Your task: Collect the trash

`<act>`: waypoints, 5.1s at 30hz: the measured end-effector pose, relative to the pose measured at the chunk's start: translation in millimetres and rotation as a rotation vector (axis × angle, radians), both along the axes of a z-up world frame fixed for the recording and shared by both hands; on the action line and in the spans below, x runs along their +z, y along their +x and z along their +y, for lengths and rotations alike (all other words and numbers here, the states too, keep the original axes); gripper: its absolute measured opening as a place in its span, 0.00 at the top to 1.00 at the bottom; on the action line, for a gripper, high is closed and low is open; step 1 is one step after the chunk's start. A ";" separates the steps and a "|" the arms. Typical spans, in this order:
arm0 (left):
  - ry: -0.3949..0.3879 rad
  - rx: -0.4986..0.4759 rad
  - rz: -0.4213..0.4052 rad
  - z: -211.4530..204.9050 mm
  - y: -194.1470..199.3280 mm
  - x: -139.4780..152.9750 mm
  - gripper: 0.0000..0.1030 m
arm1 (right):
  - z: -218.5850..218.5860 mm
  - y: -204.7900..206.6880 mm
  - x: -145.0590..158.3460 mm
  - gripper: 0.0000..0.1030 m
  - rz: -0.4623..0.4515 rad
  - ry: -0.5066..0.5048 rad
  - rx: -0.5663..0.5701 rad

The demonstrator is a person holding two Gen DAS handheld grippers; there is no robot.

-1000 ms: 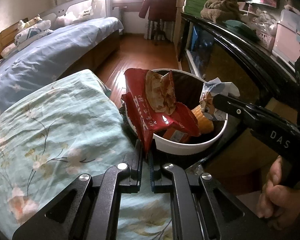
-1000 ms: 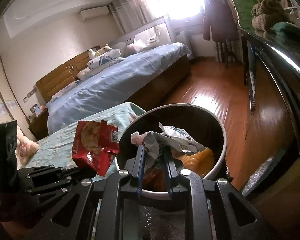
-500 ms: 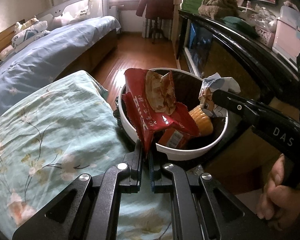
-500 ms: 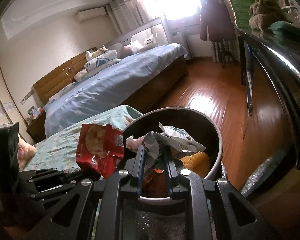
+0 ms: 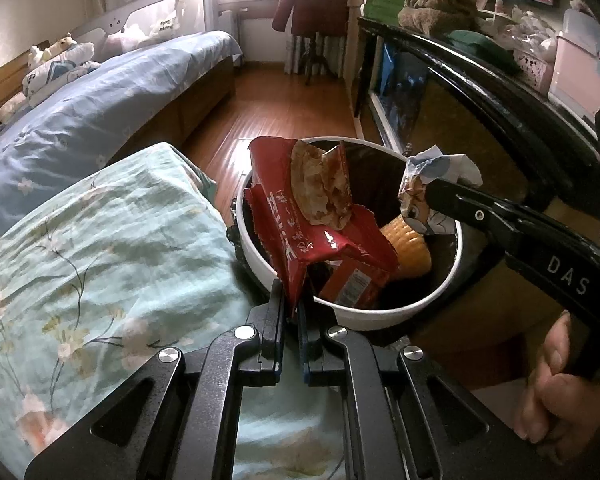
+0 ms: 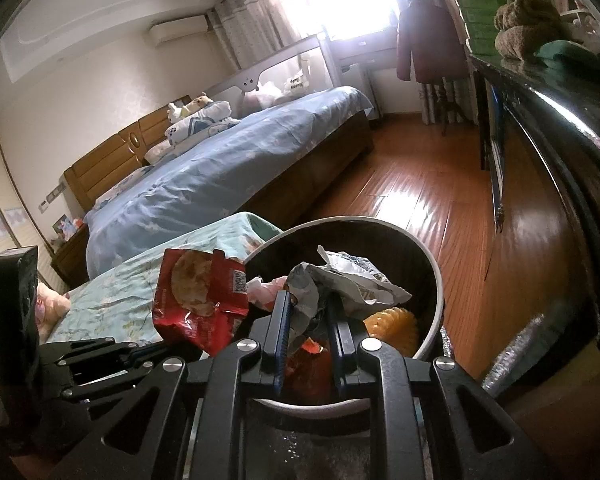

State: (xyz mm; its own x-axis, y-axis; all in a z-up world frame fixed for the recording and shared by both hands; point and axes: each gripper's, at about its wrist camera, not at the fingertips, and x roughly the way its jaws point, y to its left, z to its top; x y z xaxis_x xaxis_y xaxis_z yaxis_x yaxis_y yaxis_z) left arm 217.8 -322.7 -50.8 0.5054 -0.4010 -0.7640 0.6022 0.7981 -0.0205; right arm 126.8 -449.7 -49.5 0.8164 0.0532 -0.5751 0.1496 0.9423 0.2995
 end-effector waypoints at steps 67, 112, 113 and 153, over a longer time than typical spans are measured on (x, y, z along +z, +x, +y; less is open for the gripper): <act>0.027 0.001 0.027 -17.1 17.9 -5.3 0.95 | -14.8 32.9 -13.7 0.79 0.103 0.005 -0.029; -0.094 0.228 -0.071 104.6 -71.0 17.9 0.20 | 51.3 -52.2 21.2 0.11 -0.039 0.022 0.029; -0.093 0.239 -0.079 108.1 -75.0 16.9 0.16 | 56.8 -58.2 20.5 0.08 -0.047 0.007 0.028; -0.102 0.610 -0.552 234.2 -196.1 40.0 0.00 | 176.9 -130.4 18.0 0.00 -0.303 -0.281 0.086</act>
State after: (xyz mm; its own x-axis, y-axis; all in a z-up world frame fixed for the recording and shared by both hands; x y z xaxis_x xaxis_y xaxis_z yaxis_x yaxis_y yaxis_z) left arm 21.7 -88.4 -10.8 0.9485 0.0111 -0.3167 0.0089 0.9981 0.0616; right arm -3.7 -272.8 -31.6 0.9502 0.0040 -0.3115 0.0112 0.9988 0.0469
